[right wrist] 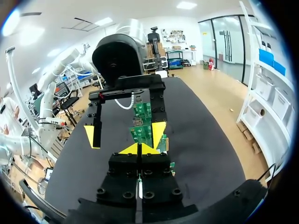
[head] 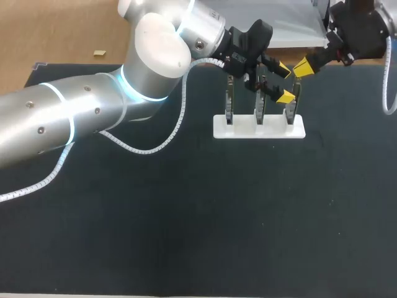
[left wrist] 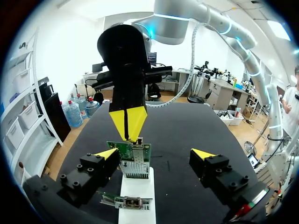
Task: Pick up the optical module with the left hand, and insert it into the network port with the right hand.
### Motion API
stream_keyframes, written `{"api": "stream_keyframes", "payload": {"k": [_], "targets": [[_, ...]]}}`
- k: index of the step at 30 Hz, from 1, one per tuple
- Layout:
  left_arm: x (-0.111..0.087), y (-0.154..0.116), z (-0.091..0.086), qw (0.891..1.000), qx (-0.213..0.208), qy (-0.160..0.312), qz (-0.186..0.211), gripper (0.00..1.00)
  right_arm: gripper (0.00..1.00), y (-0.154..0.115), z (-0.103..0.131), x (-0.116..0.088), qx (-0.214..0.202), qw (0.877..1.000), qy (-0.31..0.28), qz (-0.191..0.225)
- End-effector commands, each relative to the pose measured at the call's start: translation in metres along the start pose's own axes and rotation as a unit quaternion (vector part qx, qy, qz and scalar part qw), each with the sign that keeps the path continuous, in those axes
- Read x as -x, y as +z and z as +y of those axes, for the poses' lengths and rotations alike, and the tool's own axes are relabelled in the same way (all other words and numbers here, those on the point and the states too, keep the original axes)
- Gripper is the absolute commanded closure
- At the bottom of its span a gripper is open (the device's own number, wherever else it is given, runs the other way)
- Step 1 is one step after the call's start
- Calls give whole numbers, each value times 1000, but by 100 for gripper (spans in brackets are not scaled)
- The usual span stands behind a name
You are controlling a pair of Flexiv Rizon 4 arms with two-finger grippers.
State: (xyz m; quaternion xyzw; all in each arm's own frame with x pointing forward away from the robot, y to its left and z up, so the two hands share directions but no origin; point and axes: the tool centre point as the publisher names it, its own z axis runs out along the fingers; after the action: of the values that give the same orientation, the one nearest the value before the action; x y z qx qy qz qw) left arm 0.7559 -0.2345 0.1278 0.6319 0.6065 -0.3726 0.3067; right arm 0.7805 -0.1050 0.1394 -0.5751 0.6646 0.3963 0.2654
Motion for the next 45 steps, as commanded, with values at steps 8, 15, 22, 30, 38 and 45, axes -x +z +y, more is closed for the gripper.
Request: {"api": "stream_keyframes", "payload": {"k": [8,15,22,30,38,45], "targets": [[1,0,1,1000,-1,-1,2,0,100,1,-5,-2,-5,1000,-6,-8],[4,-4,4,1000,2,4,1,0,100,-7,-5,5,-13,1000,-13,-24],[15,-19,11,999,27,21,-4,0,100,-15,-5,12,-22,999,-20,-36],[25,-31,14,998,42,37,-6,0,100,-24,-3,20,-35,998,-32,-40],[35,-39,16,997,54,51,3,0,100,-29,-1,22,-57,997,-29,-39],[36,-40,17,997,58,50,6,0,0,-30,-1,22,-63,997,-23,-38]]}}
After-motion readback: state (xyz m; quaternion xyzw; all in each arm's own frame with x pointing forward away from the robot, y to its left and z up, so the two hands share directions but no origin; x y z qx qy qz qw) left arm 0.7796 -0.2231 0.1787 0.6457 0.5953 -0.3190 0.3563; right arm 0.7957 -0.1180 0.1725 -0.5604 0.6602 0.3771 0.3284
